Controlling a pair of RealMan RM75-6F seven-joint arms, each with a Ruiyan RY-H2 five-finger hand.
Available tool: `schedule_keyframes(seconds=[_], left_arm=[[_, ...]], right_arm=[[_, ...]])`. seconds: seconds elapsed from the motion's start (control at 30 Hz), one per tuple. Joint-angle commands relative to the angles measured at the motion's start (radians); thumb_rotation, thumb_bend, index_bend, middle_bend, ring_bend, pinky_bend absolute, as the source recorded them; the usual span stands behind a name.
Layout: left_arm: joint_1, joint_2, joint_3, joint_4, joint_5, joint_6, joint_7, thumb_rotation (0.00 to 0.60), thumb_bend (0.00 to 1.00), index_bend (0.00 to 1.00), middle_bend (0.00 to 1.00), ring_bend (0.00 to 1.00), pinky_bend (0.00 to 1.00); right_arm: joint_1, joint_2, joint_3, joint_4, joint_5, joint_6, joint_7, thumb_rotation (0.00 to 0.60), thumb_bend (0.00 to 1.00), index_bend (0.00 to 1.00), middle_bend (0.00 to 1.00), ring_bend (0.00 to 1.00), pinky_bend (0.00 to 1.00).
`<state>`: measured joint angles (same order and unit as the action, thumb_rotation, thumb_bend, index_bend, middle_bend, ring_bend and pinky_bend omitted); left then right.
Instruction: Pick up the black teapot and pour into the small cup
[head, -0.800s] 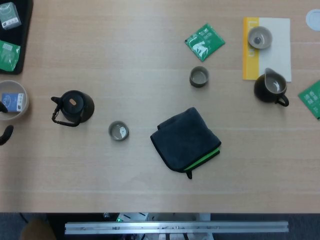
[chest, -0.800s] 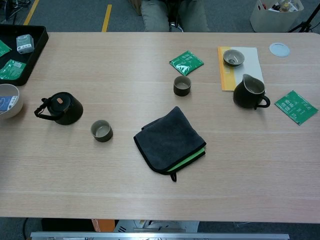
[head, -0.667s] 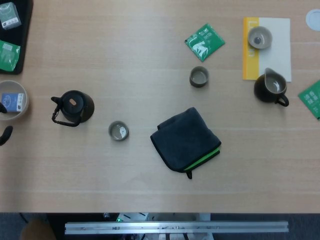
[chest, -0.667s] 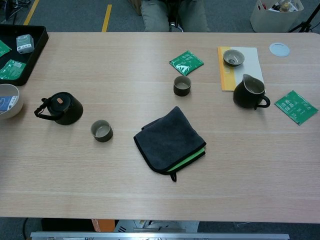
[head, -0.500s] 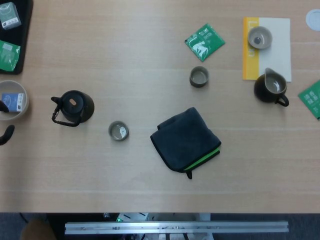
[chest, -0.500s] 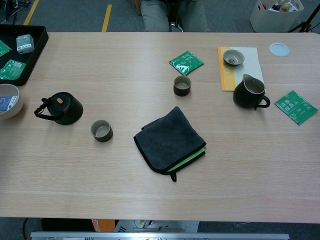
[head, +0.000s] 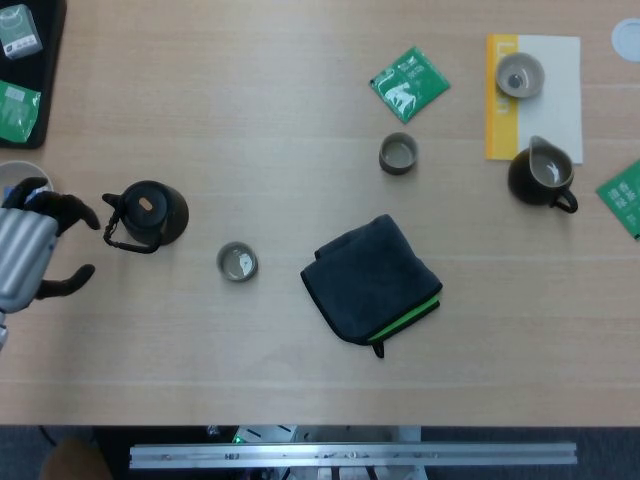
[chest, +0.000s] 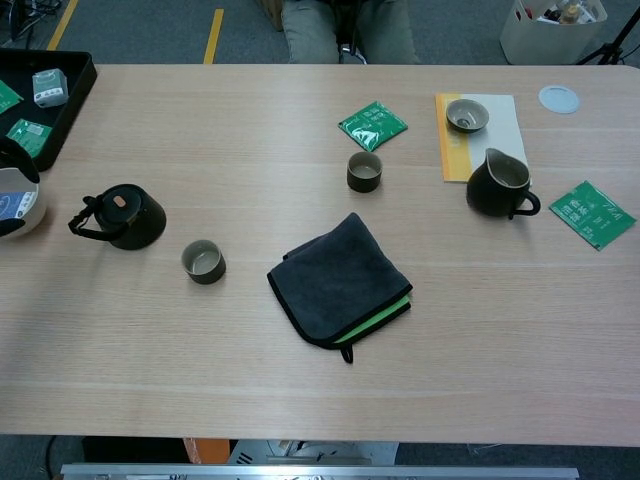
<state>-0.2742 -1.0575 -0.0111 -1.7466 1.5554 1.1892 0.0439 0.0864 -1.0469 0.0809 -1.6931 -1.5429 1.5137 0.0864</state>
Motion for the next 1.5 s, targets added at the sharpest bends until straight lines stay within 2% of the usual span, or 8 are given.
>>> schedule_keyframes(seconds=[0.03,0.23,0.43,0.8,1.03,1.5], left_arm=[[-0.042,-0.012,0.013,0.009,0.024,-0.054,0.023,0.600,0.22,0.35,0.33,0.25,0.15],[-0.099,-0.056,0.021,0.043,0.014,-0.142,0.065,0.600,0.22,0.18,0.22,0.14,0.12],[-0.125,-0.120,0.013,0.097,0.000,-0.160,0.095,0.600,0.22,0.08,0.13,0.05,0.10],[-0.145,-0.183,-0.017,0.077,-0.094,-0.170,0.103,0.600,0.22,0.07,0.12,0.05,0.10],[-0.173,-0.274,-0.044,0.088,-0.182,-0.193,0.156,0.600,0.22,0.07,0.13,0.05,0.10],[-0.174,-0.393,-0.059,0.239,-0.330,-0.157,0.290,0.600,0.22,0.07,0.13,0.05,0.09]], right_arm=[[-0.003,0.000,-0.001,0.003,0.003,0.002,0.002,0.600,0.19,0.46,0.42,0.28,0.32],[-0.007,0.000,-0.002,0.009,0.008,0.004,0.009,0.600,0.19,0.46,0.42,0.28,0.32],[-0.008,0.000,-0.002,0.012,0.011,0.004,0.010,0.600,0.19,0.46,0.42,0.28,0.32],[-0.014,-0.001,-0.002,0.022,0.016,0.008,0.021,0.600,0.19,0.46,0.42,0.29,0.32],[-0.018,-0.002,-0.002,0.042,0.021,0.008,0.045,0.600,0.19,0.46,0.42,0.29,0.32],[-0.032,-0.001,-0.004,0.070,0.020,0.023,0.083,0.600,0.19,0.46,0.42,0.28,0.32]])
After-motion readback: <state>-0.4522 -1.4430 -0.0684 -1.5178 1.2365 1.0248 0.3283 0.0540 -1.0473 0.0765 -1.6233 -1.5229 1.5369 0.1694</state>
